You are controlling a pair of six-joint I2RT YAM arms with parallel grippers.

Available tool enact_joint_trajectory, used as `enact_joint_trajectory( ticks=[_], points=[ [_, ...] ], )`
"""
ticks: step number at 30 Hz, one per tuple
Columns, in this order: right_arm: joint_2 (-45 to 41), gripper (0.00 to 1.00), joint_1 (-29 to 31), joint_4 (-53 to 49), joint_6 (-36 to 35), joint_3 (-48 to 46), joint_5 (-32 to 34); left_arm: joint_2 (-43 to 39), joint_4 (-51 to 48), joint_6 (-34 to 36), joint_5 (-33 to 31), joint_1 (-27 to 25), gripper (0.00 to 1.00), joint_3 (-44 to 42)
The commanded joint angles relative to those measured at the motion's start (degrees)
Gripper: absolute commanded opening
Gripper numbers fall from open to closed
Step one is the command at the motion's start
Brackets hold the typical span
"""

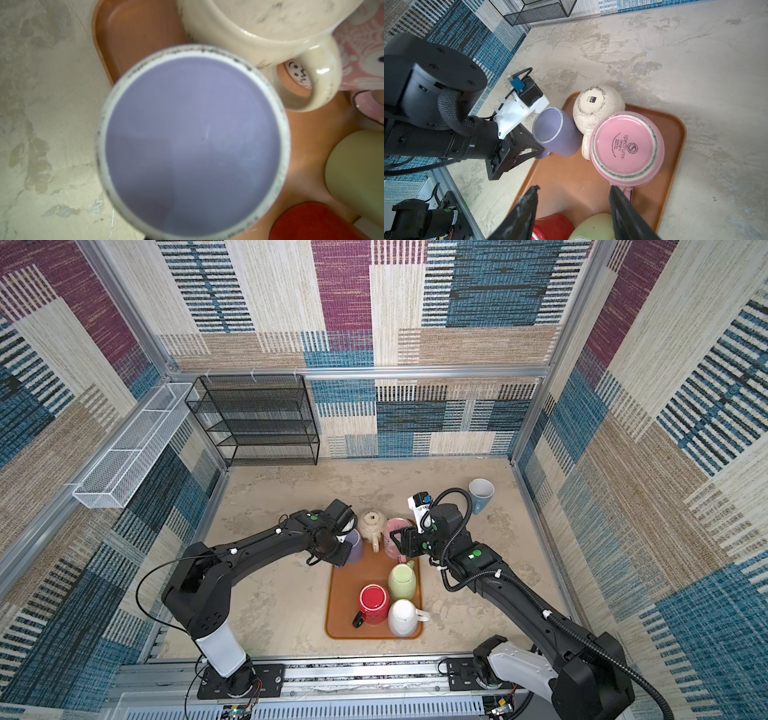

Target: Turn the mug right side up

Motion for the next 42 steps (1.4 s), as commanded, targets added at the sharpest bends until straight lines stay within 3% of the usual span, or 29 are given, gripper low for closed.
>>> enact_joint_trajectory(
  ticks=[1, 12, 18, 42],
  points=[
    [-0.15, 0.58, 0.02, 1.12, -0.22, 0.65, -0.6, 0.52, 0.05, 0.79, -0.58, -0.04, 0.25, 0.62],
    [-0.44, 0.58, -0.07, 1.38, -0.2, -0.03, -0.66, 0.83, 0.05, 0.79, -0.4, -0.04, 0.13, 1.06],
    [-0.54, 0.58, -0.08, 1.47, -0.11, -0.1, -0.86, 0.51, 0.16, 0.7, 0.35, -0.04, 0.01, 0.91],
    [-2.85, 0.58, -0.15, 2.05, 0.17, 0.12, -3.21, -9.05, 0.67, -0.08, 4.0, -0.04, 0.0, -1.1]
  ],
)
